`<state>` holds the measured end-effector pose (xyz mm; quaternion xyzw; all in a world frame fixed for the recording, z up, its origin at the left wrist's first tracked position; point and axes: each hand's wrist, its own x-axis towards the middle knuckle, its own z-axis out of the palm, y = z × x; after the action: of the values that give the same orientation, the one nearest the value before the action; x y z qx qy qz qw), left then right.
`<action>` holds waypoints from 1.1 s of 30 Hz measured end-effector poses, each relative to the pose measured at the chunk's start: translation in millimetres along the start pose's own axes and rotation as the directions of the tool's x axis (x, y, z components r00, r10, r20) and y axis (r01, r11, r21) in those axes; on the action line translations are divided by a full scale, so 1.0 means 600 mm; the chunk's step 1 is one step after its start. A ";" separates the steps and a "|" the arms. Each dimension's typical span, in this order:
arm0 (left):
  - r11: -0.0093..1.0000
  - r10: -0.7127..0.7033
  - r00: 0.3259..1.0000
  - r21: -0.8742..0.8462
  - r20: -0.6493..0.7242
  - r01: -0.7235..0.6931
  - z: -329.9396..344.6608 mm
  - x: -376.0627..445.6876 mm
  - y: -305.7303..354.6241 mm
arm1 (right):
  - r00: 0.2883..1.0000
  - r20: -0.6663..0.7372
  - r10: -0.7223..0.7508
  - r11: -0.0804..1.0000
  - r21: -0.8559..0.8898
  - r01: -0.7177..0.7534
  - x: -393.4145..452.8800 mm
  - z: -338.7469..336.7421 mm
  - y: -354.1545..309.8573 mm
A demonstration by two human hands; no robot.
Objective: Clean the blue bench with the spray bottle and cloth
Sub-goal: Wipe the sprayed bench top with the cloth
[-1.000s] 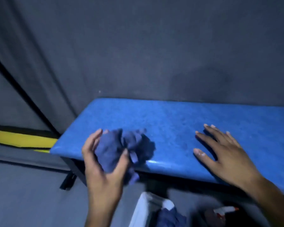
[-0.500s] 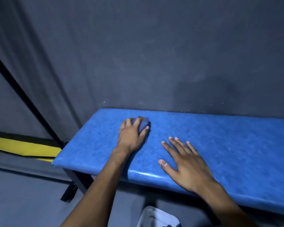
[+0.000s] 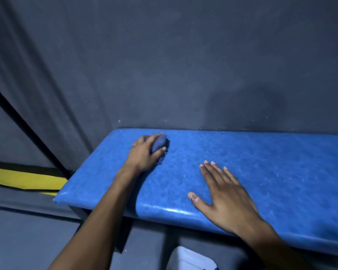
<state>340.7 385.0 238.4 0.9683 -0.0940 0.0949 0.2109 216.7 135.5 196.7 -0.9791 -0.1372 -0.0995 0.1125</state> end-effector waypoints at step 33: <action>0.990 0.139 0.987 0.035 -0.082 -0.136 0.013 -0.162 0.044 | 1.000 -0.001 0.000 1.000 0.005 0.000 0.002 0.002 0.002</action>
<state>242.2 371.9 219.8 0.9577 -0.1503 0.1512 0.1935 218.2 135.0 195.9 -0.9788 -0.1375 -0.0997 0.1148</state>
